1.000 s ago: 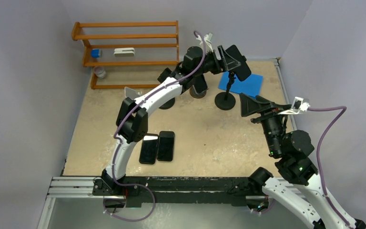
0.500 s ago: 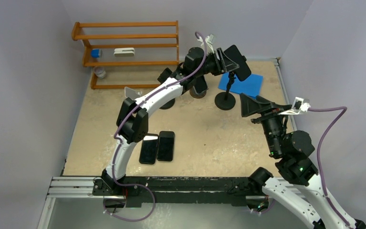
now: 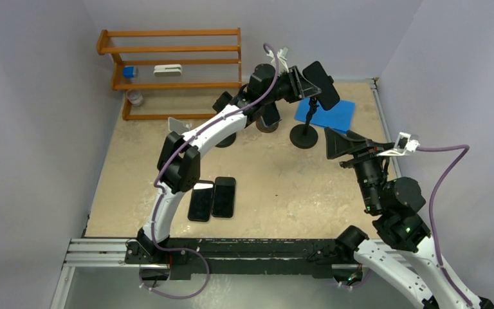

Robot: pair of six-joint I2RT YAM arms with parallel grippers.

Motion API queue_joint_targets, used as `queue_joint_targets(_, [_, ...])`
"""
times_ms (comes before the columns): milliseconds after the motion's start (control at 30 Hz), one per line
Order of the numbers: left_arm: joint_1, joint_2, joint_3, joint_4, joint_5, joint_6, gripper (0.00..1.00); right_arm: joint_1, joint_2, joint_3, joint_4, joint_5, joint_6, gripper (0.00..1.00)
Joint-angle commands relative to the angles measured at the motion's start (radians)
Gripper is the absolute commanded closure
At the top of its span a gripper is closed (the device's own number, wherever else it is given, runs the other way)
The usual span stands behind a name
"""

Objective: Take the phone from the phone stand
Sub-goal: Move the phone stand with the phone to the center of the board.

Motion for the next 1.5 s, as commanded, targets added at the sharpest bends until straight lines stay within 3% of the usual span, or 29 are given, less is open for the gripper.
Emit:
queue_joint_targets(0, [0.003, 0.007, 0.040, 0.031, 0.029, -0.014, 0.75, 0.000, -0.009, 0.037, 0.022, 0.004, -0.011, 0.09])
queue_joint_targets(200, [0.003, -0.006, 0.029, 0.046, 0.045, -0.018, 1.00, 0.001, -0.014, 0.038, 0.017, 0.007, -0.013, 0.09])
queue_joint_targets(733, [0.004, -0.265, -0.197, 0.123, 0.076, -0.030, 1.00, 0.000, -0.006, 0.087, 0.012, 0.010, -0.062, 0.09])
queue_joint_targets(1200, [0.003, -0.569, -0.581, 0.207, 0.149, -0.099, 1.00, 0.000, 0.033, 0.073, 0.065, -0.037, -0.056, 0.09])
queue_joint_targets(1467, [0.003, -0.770, -0.792, 0.152, 0.208, -0.009, 1.00, 0.001, 0.121, 0.111, 0.062, -0.128, -0.067, 0.09])
